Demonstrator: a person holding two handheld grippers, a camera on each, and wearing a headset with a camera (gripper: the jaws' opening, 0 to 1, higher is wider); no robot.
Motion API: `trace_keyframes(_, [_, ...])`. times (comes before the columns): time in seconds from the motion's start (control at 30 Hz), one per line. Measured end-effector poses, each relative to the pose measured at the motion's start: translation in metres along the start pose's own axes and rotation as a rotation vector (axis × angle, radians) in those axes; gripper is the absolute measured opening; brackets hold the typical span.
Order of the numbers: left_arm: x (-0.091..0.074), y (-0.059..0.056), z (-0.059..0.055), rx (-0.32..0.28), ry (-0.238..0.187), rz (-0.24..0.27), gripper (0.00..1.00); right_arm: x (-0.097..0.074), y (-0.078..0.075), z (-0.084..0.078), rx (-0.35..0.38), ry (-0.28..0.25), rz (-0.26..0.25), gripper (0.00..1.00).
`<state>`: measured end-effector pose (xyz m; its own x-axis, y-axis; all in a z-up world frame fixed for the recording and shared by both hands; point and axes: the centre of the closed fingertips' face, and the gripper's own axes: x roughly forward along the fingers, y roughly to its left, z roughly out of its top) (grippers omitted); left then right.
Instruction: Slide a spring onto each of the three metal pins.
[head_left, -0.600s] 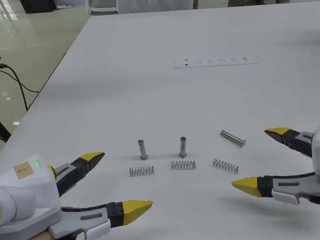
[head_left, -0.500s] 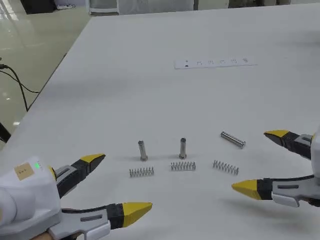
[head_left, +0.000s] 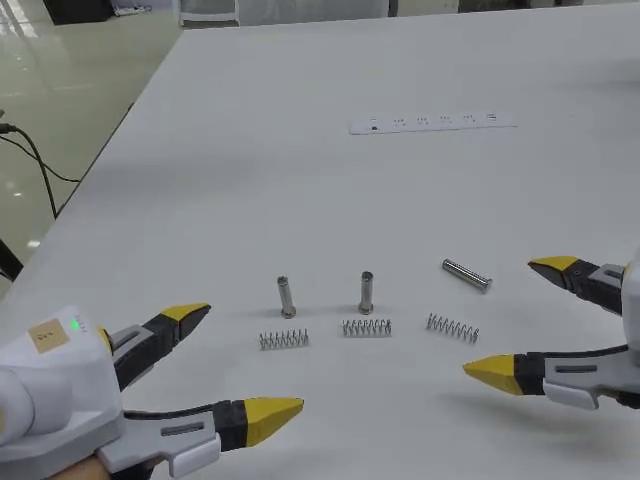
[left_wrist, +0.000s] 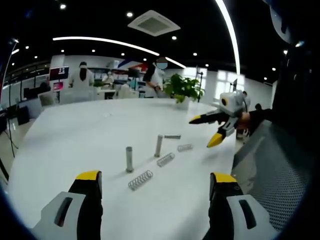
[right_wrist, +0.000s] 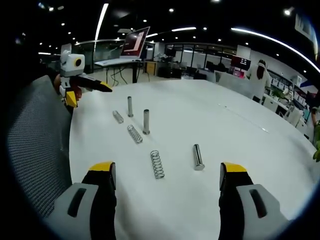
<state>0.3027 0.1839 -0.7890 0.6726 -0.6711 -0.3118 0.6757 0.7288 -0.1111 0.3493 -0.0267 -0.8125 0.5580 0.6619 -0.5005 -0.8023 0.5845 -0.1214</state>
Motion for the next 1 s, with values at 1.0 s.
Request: trace_keyframes(1.0, [0.0005, -0.0012, -0.0027, -0.001, 0.013, -0.009, 0.85, 0.0017, 0.0016, -0.0032, -0.004, 0.015, 0.012, 0.84])
